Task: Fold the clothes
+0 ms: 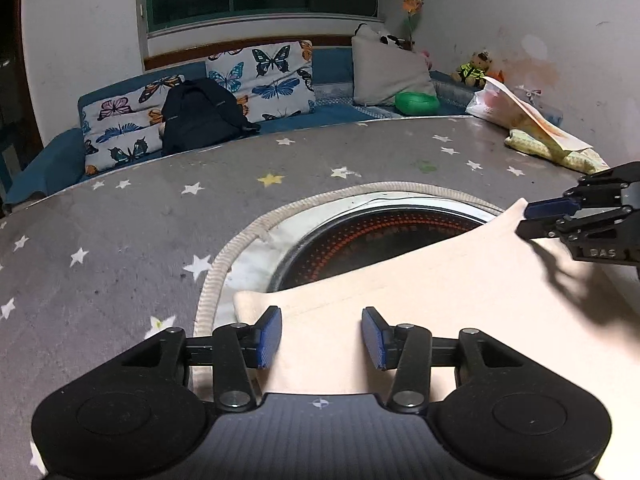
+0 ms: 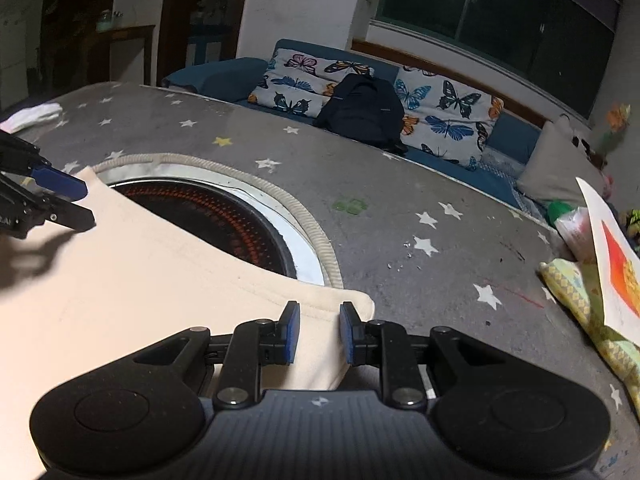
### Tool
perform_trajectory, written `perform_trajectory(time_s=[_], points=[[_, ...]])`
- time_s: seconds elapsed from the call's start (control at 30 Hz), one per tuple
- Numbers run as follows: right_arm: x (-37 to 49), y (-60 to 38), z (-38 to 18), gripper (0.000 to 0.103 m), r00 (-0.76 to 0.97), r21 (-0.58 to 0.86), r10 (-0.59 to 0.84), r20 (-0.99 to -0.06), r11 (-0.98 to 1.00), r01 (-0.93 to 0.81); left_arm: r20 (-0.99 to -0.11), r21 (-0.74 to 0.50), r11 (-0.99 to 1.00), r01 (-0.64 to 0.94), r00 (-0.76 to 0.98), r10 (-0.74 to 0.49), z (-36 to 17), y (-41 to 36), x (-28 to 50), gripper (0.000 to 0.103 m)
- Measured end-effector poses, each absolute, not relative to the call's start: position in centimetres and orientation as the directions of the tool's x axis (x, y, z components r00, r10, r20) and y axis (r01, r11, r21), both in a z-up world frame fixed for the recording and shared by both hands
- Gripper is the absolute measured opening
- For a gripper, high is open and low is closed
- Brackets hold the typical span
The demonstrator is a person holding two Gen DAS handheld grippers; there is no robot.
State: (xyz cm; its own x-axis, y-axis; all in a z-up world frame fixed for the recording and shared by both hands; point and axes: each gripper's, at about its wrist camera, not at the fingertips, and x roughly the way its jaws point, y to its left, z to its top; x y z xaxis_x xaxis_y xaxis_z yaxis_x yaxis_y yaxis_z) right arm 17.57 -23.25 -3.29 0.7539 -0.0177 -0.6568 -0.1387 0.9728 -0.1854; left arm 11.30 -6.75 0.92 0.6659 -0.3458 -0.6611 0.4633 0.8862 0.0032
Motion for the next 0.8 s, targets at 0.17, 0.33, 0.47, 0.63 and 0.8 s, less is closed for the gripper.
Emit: perform_trajectory(time_s=[0.17, 0.33, 0.47, 0.63, 0.8], points=[[15.9, -22.5, -2.1, 0.034, 0.756, -0.161, 0.021, -0.654, 0.973, -0.166, -0.657, 0.007, 0.890, 0.455, 0.674, -0.339, 1.5, -6.1, 11.2, 0.054], [12.9, -20.0, -1.6, 0.046, 0.742, -0.156, 0.091, -0.664, 0.954, -0.256, -0.627, 0.031, 0.893, 0.449, 0.704, -0.333, 2.8, -5.3, 9.6, 0.064], [10.3, -17.8, -1.9, 0.054, 0.725, -0.157, 0.136, -0.675, 0.934, -0.322, -0.605, 0.028, 0.880, 0.474, 0.709, -0.363, 3.8, -4.8, 6.1, 0.067], [6.7, -15.4, -2.5, 0.063, 0.712, -0.150, 0.171, -0.681, 0.919, -0.364, -0.579, 0.044, 0.869, 0.493, 0.721, -0.380, 3.8, -4.4, -0.2, 0.071], [2.9, -14.2, -2.7, 0.074, 0.733, -0.127, 0.179, -0.657, 0.931, -0.341, -0.543, 0.092, 0.909, 0.406, 0.786, -0.296, 3.7, -2.2, -5.9, 0.076]])
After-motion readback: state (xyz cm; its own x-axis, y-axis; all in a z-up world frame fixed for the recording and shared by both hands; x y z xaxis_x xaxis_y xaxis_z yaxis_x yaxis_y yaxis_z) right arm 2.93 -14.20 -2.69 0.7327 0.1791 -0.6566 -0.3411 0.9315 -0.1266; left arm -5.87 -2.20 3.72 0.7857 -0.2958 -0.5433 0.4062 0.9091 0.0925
